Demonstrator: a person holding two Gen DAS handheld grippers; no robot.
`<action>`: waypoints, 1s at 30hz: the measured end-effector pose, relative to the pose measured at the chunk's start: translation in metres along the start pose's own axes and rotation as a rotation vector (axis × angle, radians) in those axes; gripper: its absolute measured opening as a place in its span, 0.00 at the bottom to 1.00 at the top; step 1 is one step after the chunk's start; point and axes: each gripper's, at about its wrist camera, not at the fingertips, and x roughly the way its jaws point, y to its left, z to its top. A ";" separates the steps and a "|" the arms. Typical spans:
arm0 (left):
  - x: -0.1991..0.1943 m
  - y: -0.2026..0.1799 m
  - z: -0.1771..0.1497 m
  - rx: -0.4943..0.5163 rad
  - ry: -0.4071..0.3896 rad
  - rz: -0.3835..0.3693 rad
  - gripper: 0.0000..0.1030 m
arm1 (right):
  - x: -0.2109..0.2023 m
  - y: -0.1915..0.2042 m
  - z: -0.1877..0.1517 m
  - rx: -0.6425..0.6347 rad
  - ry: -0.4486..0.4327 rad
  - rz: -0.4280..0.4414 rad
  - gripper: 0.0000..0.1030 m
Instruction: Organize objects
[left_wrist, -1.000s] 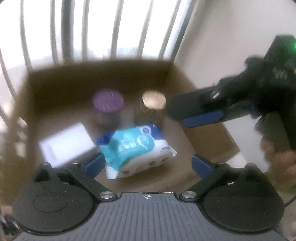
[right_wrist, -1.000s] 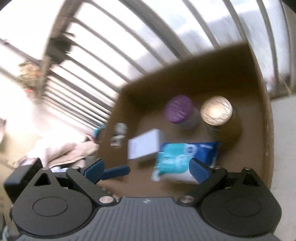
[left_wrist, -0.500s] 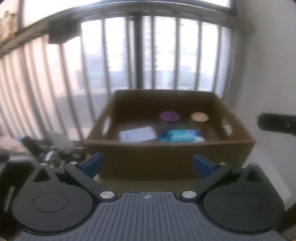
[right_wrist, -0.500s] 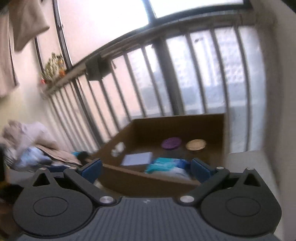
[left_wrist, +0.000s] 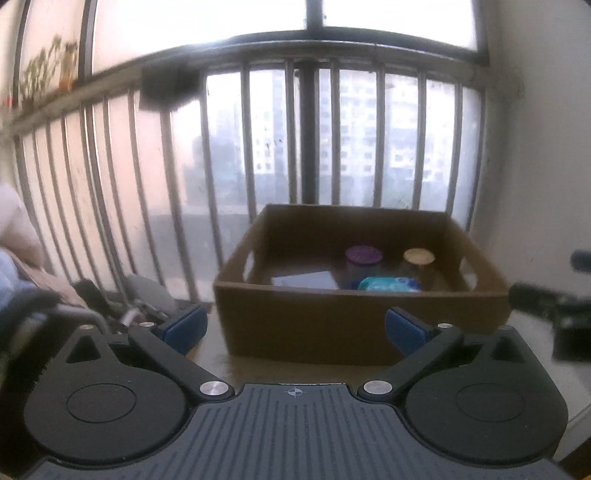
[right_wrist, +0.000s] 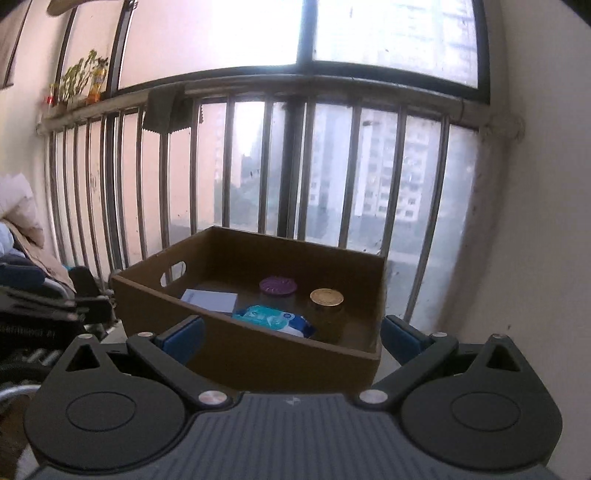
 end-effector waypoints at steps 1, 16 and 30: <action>0.002 0.001 0.000 -0.010 0.008 -0.004 1.00 | -0.001 0.002 -0.001 -0.007 -0.009 -0.011 1.00; 0.045 0.001 0.006 -0.019 0.066 -0.133 1.00 | 0.033 -0.004 0.000 0.130 0.050 0.060 1.00; 0.060 -0.010 0.012 0.024 0.061 -0.149 1.00 | 0.058 -0.015 -0.005 0.162 0.094 0.014 1.00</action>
